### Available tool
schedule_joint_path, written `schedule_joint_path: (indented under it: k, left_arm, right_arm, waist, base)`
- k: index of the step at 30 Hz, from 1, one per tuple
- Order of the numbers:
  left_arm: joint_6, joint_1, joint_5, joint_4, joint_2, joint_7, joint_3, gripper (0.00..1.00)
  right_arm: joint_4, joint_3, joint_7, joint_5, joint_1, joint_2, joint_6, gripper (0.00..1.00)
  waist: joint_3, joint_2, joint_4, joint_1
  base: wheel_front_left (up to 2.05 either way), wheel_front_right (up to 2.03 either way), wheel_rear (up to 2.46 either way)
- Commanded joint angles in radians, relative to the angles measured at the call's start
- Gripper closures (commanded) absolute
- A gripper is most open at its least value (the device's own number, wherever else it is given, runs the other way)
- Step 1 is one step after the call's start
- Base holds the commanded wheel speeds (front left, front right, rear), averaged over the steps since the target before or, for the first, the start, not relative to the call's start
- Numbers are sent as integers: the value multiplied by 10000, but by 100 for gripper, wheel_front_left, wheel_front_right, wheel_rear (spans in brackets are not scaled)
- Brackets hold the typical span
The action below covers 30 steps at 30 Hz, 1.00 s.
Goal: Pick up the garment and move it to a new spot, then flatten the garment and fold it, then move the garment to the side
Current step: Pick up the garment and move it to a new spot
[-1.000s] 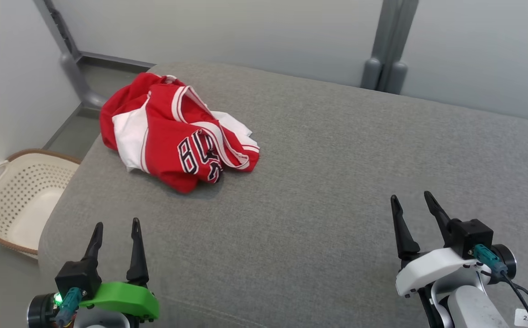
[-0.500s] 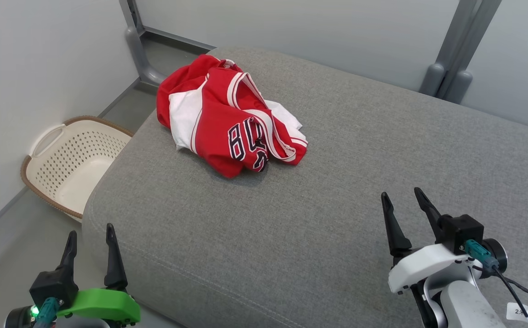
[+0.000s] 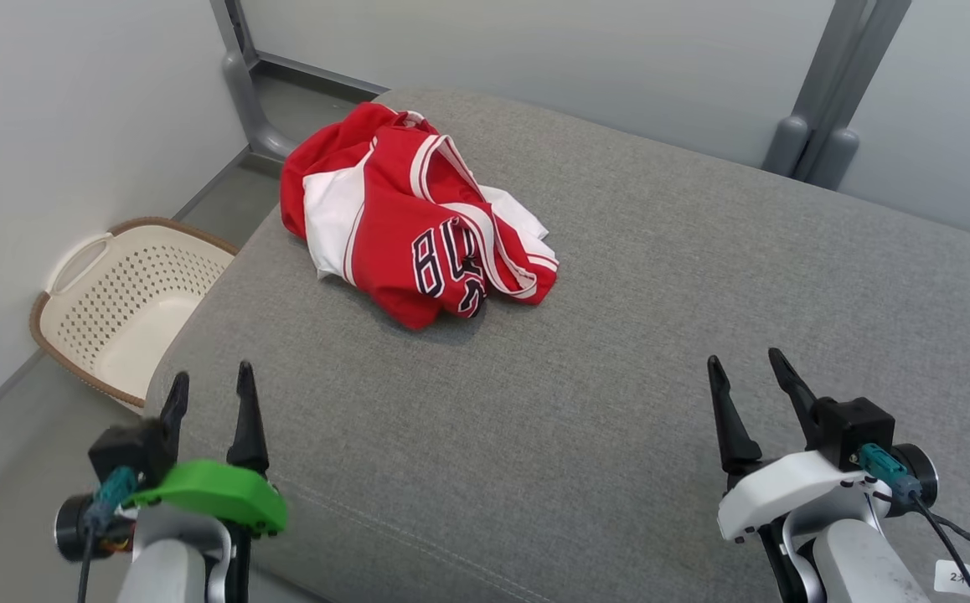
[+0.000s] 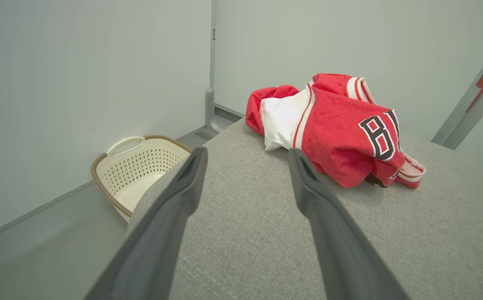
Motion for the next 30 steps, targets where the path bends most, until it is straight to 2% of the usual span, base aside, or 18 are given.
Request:
schedule_joint_path:
  k: [1,8,14,22,30]
  left_arm:
    - [-61,-541,-96,298,51,178,-36,0]
    - [-260,-3016,-1026,2481,46,1728,-55,0]
    - [-114,-4516,-1854,4027,42,3251,47,0]
    - [278,-5740,-2283,5253,416,4269,348,0]
    - [512,-6546,-2585,5839,576,4827,494,0]
  right_arm:
    - [-53,19,-30,-19,73,-34,3,0]
    - [-157,270,23,-196,-229,-37,1,0]
    - [-240,581,164,-311,-454,-39,1,0]
    - [-513,709,380,-600,-758,-34,1,0]
    - [-890,630,493,-700,-909,-31,1,0]
  waist:
    - [70,-1,-188,0]
    - [474,-1,-1021,0]
    - [914,-1,-1940,0]
    - [1591,-1,-3069,0]
    - [2361,-1,-3611,0]
  base:
    - [0,0,0]
    - [0,0,0]
    - [0,0,0]
    - [0,0,0]
    - [0,0,0]
